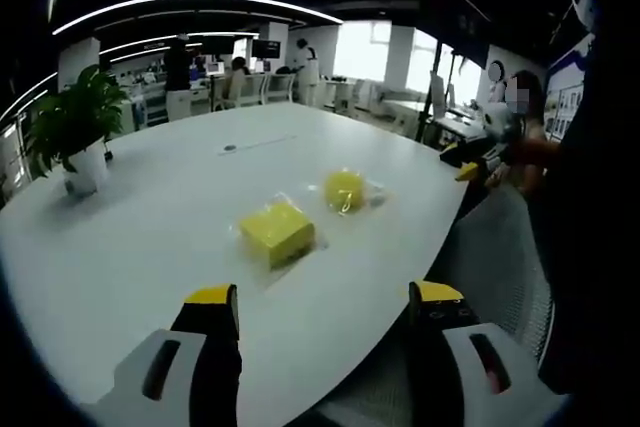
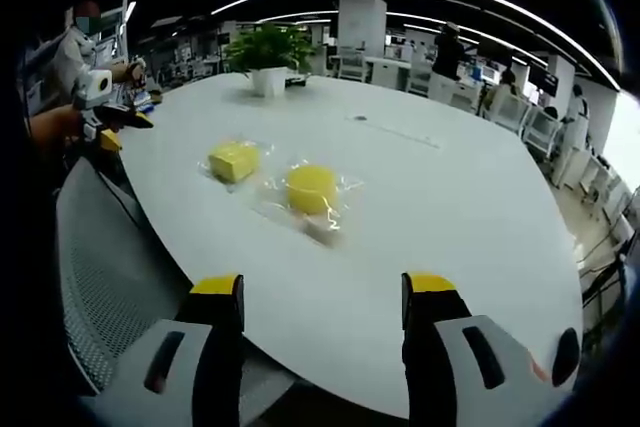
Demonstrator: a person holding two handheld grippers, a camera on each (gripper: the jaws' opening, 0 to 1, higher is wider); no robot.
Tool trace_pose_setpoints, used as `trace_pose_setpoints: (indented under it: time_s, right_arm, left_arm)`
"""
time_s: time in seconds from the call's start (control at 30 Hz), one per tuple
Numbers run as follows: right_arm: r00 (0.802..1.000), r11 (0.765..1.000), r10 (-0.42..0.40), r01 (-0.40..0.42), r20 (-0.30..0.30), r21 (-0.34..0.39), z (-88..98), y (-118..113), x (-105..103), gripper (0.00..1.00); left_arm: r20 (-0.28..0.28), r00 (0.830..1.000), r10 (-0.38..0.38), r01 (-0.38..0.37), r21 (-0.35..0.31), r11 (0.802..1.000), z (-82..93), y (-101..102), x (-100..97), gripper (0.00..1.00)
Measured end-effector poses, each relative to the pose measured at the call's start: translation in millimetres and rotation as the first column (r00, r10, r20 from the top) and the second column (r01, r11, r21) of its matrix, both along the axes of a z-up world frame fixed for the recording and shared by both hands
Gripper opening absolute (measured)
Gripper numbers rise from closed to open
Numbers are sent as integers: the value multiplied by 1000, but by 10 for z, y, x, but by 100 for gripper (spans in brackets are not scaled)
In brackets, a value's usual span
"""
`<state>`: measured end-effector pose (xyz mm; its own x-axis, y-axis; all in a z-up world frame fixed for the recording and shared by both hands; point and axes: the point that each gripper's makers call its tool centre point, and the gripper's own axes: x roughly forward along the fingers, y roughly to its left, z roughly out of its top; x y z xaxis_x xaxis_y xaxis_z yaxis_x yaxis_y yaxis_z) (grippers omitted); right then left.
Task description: Compare the silicone blocks by pressing each to a similar depth, holding the contact briefly, and releasing to observe deformation and rebound differences across the visible hardness samples.
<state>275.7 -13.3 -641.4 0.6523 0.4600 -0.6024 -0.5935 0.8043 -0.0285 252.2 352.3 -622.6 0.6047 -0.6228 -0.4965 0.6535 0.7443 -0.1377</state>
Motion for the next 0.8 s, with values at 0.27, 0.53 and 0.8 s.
trace_pose_setpoints:
  time_s: [0.27,0.53,0.8]
  right_arm:
    - [1000,1000,0,0,-6,-3,-32,-5,-4,58]
    - [1000,1000,4,-4,-11,2,-43,16,3,58]
    - [1000,1000,8,-8,-13,3,-34,11,14,57]
  left_arm:
    - [16,999,34,-34,-18,999,129,23,79,68]
    - [54,997,46,-46,-12,999,312,24,235,68]
    - [55,997,49,-49,-10,999,455,-27,440,69]
